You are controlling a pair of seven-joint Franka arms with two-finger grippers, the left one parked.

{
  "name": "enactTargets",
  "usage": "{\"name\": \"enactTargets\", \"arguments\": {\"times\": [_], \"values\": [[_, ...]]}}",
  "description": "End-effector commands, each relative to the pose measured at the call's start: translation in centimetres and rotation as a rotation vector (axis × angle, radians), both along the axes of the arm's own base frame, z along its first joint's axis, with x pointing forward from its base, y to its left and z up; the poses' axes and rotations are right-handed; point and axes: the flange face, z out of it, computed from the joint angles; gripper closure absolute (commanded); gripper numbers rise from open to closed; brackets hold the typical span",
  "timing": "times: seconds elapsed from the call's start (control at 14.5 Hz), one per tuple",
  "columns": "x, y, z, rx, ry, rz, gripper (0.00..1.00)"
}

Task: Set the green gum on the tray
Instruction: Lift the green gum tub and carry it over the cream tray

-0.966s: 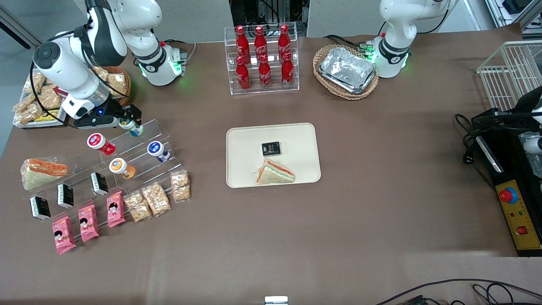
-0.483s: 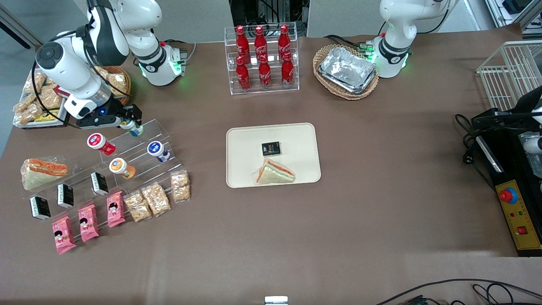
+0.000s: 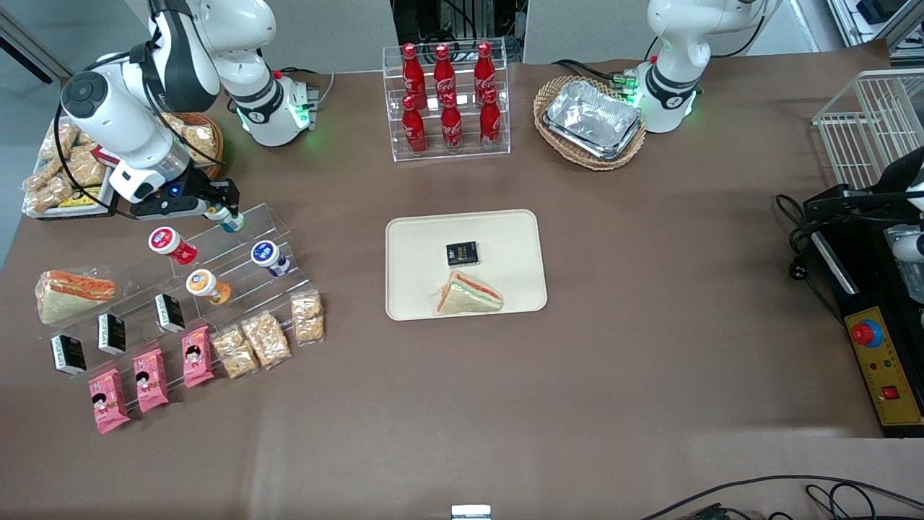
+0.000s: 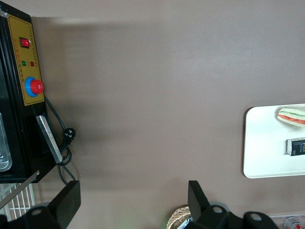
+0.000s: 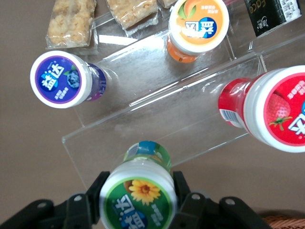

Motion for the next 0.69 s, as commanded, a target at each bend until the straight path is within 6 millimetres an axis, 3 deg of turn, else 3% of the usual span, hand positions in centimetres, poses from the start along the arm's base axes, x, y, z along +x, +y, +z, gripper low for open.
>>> {"name": "enactTargets", "arguments": {"times": [0.0, 0.14, 0.34, 0.41, 0.62], "values": [[0.3, 0.0, 2.0, -0.009, 0.006, 0.011, 0.5], [1.6, -0.3, 5.2, -0.011, 0.024, 0.01, 0.5], [3.8, -0.4, 11.7, -0.011, 0.035, 0.001, 0.5], [4.4, 0.1, 13.9, -0.013, 0.061, 0.005, 0.5], [6.7, 4.3, 20.0, -0.022, 0.113, -0.02, 0.5]]}}
